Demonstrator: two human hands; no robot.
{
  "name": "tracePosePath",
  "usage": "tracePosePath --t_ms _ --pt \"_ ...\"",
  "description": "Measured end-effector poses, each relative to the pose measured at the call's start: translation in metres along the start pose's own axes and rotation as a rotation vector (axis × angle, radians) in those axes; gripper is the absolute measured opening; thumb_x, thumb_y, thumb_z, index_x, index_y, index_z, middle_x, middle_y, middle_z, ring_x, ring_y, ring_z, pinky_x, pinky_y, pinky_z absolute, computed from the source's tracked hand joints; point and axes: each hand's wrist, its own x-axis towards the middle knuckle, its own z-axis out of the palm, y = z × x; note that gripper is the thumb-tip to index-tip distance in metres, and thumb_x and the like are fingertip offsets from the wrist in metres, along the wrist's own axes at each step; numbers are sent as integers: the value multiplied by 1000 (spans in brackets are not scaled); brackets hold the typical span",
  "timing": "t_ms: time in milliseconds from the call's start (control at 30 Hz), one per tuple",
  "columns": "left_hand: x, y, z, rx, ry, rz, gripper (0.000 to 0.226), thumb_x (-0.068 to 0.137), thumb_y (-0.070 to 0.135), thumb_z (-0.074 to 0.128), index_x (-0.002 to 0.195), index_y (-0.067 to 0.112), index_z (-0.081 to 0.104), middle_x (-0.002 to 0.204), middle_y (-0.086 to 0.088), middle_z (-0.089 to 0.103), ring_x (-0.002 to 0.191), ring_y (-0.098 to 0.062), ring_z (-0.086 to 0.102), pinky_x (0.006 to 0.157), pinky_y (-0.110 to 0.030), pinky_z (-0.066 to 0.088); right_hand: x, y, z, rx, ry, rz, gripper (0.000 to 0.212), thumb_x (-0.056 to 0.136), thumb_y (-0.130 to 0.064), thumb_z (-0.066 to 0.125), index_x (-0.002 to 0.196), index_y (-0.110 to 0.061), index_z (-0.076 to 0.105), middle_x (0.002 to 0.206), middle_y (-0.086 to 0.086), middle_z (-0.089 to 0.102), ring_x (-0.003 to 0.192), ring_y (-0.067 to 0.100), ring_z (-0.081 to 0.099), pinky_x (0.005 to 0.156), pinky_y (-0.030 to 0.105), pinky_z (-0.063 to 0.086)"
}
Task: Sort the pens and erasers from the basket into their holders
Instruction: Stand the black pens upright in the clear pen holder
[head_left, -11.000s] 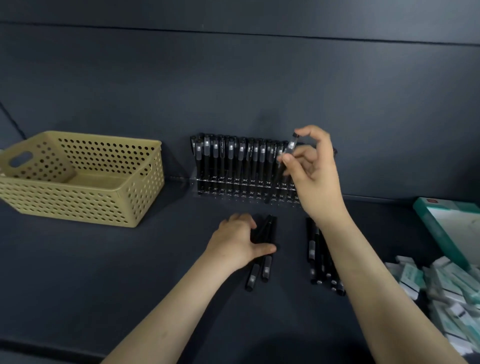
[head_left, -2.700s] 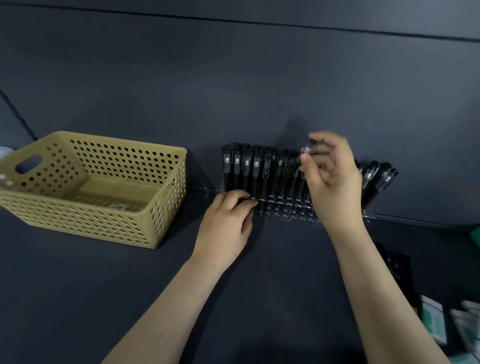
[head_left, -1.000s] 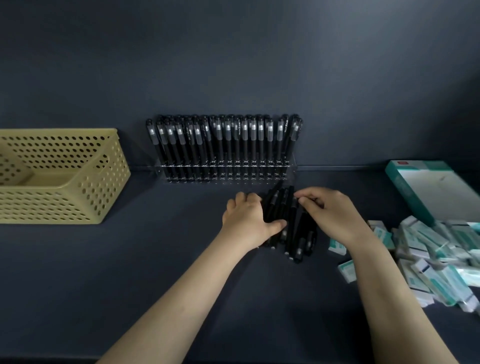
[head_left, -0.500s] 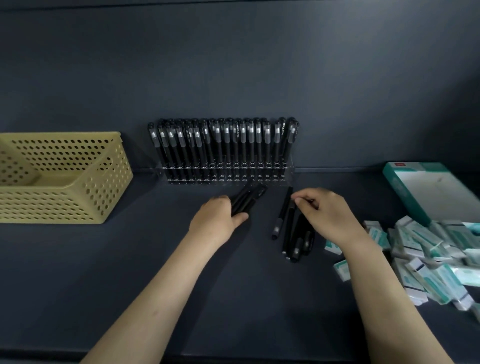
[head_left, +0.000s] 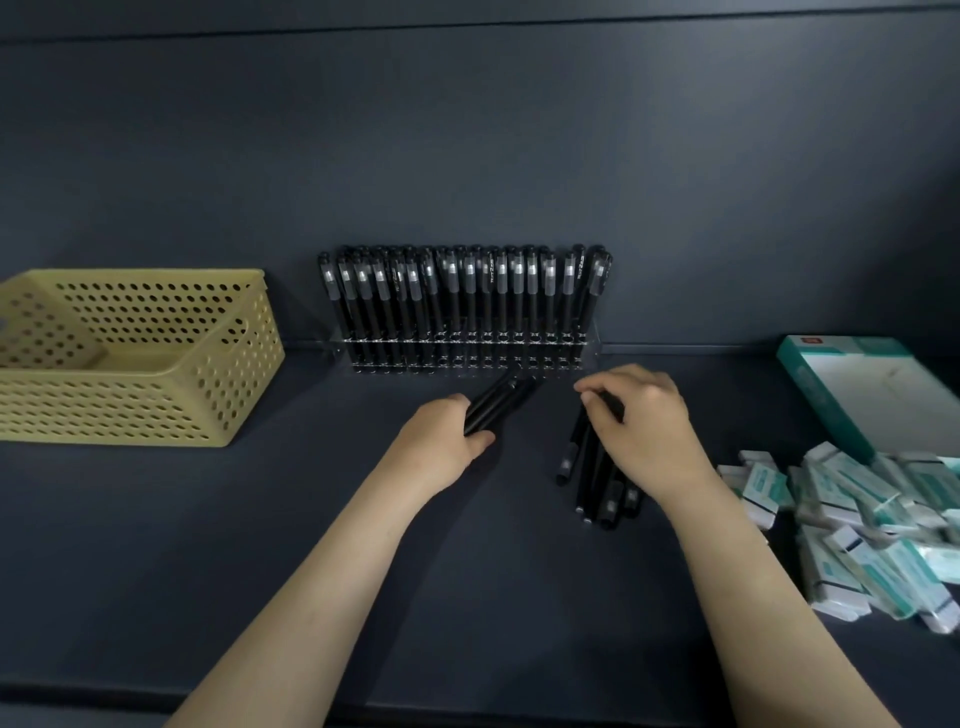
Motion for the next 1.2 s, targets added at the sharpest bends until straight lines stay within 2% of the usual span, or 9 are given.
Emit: tracePosePath --t_ms 67,200,333,467,600,733,900,1000,1200 --pt "1 -4 -7 -96 -63 1 20 92 34 62 95 15 58 80 0 58 67 -13 54 55 -22 38 1 -5 4 81 -16 -24 19 91 -14 63 106 -20 71 98 -3 66 98 22 55 97 42 43" --pt "-4 -14 -19 -444 -200 -4 18 91 37 63 98 20 66 93 -1 71 79 -13 66 76 -27 51 4 -29 4 468 -97 153 36 93 -26 62 129 -27 54 100 -10 68 98 1 59 84 8 43" --pt "-11 -20 -18 -685 -258 7 13 92 29 62 101 21 68 95 -3 72 83 -13 65 81 -32 52 9 -43 16 715 -93 303 24 90 -26 67 113 -25 61 101 -5 69 96 10 66 81 23 52" --pt "-13 -30 -18 -929 -246 -27 16 93 24 61 105 18 69 93 1 71 81 -12 65 77 -27 52 17 -60 25 931 -53 318 16 90 -10 66 104 -15 60 87 2 70 80 14 68 68 21 53" --pt "-9 -46 -24 -1057 -89 -38 17 94 25 57 98 15 70 72 6 56 64 -7 49 59 -21 41 35 -84 26 1049 230 258 25 91 -5 63 106 -21 51 83 0 64 73 9 65 75 27 55" --pt "-7 -61 -31 -1192 -19 -7 25 98 27 51 106 13 69 72 6 55 60 -9 49 50 -23 41 51 -105 24 986 516 150 22 95 -7 58 111 -19 48 88 -1 56 78 8 62 84 25 53" --pt "-3 -68 -36 -1318 -32 34 39 87 42 55 114 17 67 75 0 62 49 -11 45 41 -20 29 66 -124 43 776 488 -24 23 95 -7 56 108 -25 50 90 -12 55 82 11 61 78 19 48" --pt "3 -65 -33 -1354 -14 84 38 86 39 57 112 14 67 76 -2 64 46 -10 40 40 -20 23 69 -124 56 663 489 -54 22 95 -9 57 109 -26 53 92 -13 56 83 9 59 81 26 51" --pt "13 -66 -33 -1366 28 87 38 84 37 58 106 7 64 74 -5 67 41 -10 38 40 -21 22 72 -125 59 502 545 -203 21 95 -9 57 116 -11 57 102 -2 60 95 11 62 86 25 51"
